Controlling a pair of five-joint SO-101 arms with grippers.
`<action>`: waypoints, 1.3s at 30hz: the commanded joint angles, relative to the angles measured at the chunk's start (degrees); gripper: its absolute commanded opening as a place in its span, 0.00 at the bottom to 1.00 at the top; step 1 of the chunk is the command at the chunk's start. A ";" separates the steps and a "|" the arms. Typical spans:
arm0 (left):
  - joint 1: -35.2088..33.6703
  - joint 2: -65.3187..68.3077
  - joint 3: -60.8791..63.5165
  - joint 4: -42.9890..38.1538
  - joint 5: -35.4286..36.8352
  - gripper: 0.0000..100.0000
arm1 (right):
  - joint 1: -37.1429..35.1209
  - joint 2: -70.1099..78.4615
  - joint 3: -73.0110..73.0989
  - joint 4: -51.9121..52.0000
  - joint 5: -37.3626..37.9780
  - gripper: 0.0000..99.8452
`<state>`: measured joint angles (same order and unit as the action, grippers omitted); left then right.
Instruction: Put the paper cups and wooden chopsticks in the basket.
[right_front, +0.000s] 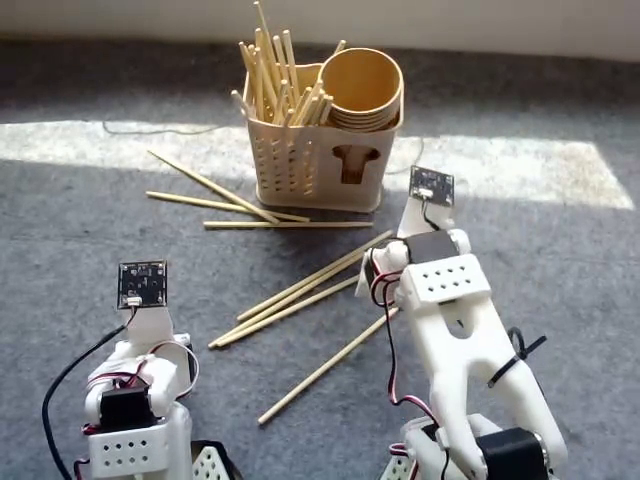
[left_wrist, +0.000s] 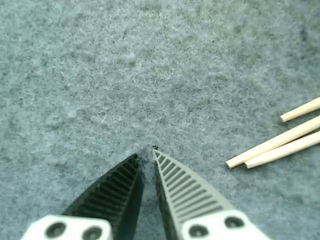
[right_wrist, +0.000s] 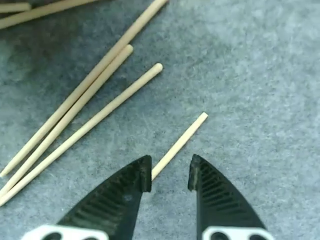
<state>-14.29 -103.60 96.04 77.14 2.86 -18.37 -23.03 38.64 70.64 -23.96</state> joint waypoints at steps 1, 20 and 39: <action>-0.31 -0.48 1.10 0.18 -0.26 0.01 | 0.57 2.15 -1.98 0.04 -1.76 0.13; -0.31 -0.48 1.10 0.18 -0.26 0.01 | 4.88 17.19 -1.45 -11.21 -2.90 0.13; -0.31 -0.48 1.10 0.18 -0.26 0.01 | 6.37 17.80 -1.27 -11.21 -2.81 0.04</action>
<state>-14.29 -103.60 96.04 77.14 2.86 -12.57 -4.92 38.64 60.09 -26.51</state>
